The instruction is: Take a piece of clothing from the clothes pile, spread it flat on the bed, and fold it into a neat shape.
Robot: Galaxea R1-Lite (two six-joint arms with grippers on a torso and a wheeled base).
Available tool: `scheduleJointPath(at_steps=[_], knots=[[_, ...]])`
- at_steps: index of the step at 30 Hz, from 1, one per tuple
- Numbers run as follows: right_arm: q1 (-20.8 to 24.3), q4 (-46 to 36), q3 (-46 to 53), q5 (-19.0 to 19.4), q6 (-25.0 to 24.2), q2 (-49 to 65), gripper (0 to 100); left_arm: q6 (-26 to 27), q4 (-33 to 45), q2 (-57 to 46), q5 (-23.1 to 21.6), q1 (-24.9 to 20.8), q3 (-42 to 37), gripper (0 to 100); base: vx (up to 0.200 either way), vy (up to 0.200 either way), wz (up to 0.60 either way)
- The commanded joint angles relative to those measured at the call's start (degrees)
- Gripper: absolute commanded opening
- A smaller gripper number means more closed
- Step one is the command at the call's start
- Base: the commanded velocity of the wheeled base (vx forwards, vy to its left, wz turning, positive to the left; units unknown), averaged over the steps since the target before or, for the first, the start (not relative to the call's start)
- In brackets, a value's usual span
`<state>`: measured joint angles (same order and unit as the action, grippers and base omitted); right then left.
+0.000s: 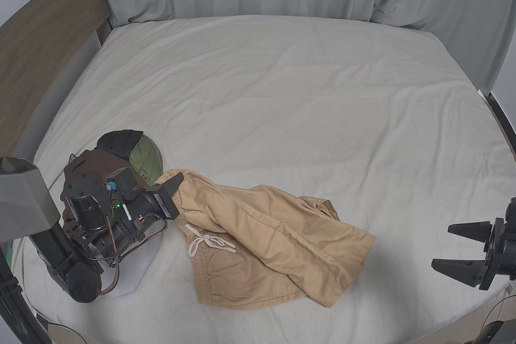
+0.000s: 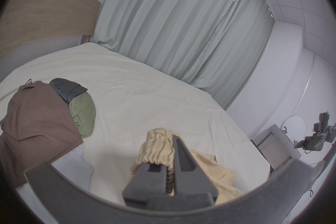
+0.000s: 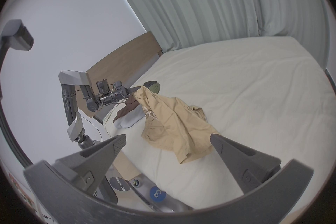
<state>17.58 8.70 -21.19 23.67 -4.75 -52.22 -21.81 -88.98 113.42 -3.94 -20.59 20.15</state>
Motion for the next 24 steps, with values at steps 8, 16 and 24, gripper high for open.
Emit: scheduleJointPath(at_steps=[8,16,24], knots=[[0.2,4.7,0.3,0.6,-2.6,-11.9,100,0.0,-0.1,-1.4,-0.8,0.3,-1.9,0,0.0,0.0,0.0],[2.5,8.0,1.1,0.5,-7.5,-14.8,100,0.0,-0.1,-0.6,-0.8,0.3,-2.2,0,0.0,0.0,0.0],[4.5,8.1,1.8,0.6,-8.9,-19.1,100,0.0,-0.1,0.0,-0.8,0.9,-2.2,0,0.0,0.0,0.0]])
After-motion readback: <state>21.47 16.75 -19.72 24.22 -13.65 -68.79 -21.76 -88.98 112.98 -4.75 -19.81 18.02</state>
